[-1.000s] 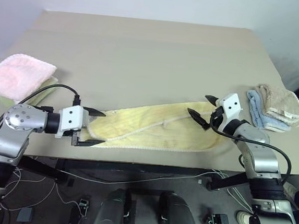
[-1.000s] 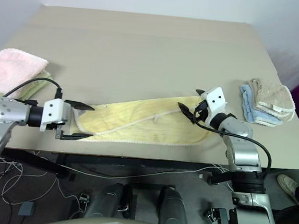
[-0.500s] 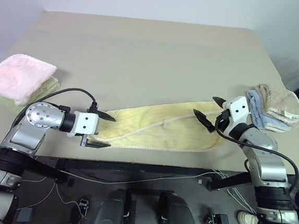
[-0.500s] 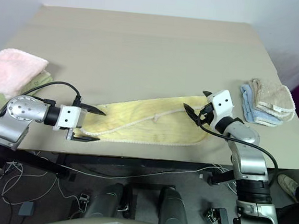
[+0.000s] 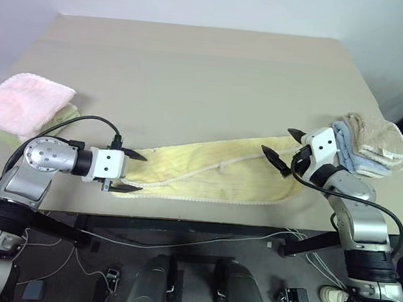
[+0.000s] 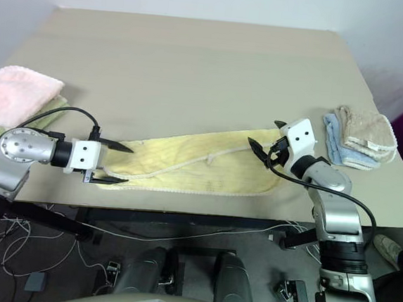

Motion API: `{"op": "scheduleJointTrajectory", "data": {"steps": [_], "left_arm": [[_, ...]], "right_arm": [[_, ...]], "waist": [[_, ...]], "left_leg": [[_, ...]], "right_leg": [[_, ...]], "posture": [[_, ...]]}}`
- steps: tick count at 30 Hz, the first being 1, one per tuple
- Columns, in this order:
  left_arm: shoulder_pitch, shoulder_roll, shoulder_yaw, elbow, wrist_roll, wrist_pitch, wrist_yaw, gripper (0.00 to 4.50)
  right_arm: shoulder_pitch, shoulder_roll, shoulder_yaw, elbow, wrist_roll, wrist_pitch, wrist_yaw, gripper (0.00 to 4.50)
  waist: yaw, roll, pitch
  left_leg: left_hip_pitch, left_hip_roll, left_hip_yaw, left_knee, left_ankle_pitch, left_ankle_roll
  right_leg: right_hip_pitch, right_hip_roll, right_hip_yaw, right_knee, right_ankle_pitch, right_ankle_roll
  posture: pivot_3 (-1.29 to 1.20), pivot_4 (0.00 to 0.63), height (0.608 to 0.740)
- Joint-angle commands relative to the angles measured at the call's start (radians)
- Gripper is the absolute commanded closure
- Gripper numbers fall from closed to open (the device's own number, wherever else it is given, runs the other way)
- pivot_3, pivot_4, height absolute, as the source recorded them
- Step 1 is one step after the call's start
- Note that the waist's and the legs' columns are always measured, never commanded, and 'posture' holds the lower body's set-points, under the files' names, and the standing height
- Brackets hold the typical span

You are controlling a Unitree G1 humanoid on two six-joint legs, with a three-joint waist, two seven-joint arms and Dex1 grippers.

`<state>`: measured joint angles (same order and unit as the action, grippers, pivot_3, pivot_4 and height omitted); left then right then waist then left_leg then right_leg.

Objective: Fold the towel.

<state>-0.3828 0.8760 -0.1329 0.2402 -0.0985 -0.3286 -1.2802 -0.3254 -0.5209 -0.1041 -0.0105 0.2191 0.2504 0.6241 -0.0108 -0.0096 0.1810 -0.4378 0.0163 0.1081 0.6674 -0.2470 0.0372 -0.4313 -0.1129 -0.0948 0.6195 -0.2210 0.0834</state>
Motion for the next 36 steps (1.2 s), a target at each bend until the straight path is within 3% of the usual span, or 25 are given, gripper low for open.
{"op": "scheduleJointTrajectory", "data": {"steps": [1, 7, 8, 16, 25, 36], "left_arm": [[0.009, 0.016, 0.033, -0.049, -0.038, 0.016, -0.007, 2.28], [0.026, 0.02, 0.046, -0.068, -0.076, 0.042, -0.016, 4.36], [0.027, 0.019, 0.049, -0.069, -0.084, 0.047, -0.017, 4.48], [0.017, -0.009, 0.108, -0.066, -0.161, 0.13, 0.019, 4.48], [0.038, -0.015, 0.138, -0.056, -0.161, 0.138, 0.028, 4.48], [0.071, -0.022, 0.142, -0.077, -0.149, 0.139, 0.064, 4.48]], "right_arm": [[-0.021, -0.005, -0.009, -0.005, 0.007, -0.015, 0.004, 0.0], [-0.022, -0.004, -0.007, -0.001, 0.006, -0.019, 0.005, 0.0], [-0.022, -0.004, -0.007, -0.002, 0.006, -0.019, 0.006, 0.0], [-0.043, -0.104, 0.008, 0.01, -0.086, -0.076, 0.025, 0.0], [-0.132, -0.295, 0.147, 0.283, -0.336, -0.33, 0.068, 0.0], [-0.275, -0.309, 0.251, 0.594, -0.534, -0.568, -0.047, 0.0]], "waist": [[0.0, 0.0, 0.0], [-0.001, 0.0, 0.0], [-0.001, 0.0, 0.0], [-0.001, 0.0, 0.0], [-0.003, 0.0, 0.0], [-0.002, 0.0, 0.0]], "left_leg": [[0.0, 0.0, 0.0, 0.0, 0.0, 0.0], [0.0, 0.0, 0.0, 0.0, 0.0, -0.001], [0.0, 0.0, 0.0, 0.0, 0.0, -0.001], [0.0, 0.0, 0.0, 0.0, 0.0, -0.001], [0.0, 0.0, 0.001, 0.0, 0.001, -0.001], [0.0, 0.0, 0.001, 0.0, 0.001, -0.002]], "right_leg": [[0.0, 0.0, 0.0, 0.0, 0.0, 0.0], [0.0, 0.0, 0.0, 0.0, 0.0, 0.0], [0.0, 0.0, 0.0, 0.0, 0.0, 0.0], [0.0, 0.0, 0.0, 0.0, 0.0, 0.0], [0.0, 0.0, 0.0, 0.0, 0.0, 0.001], [0.0, 0.0, 0.001, 0.0, -0.001, 0.001]], "posture": [[0.0, 0.15, 0.74], [0.0, 0.15, 0.74], [0.0, 0.15, 0.74], [0.0, 0.15, 0.74], [0.0, 0.15, 0.74], [0.0, 0.15, 0.74]]}}
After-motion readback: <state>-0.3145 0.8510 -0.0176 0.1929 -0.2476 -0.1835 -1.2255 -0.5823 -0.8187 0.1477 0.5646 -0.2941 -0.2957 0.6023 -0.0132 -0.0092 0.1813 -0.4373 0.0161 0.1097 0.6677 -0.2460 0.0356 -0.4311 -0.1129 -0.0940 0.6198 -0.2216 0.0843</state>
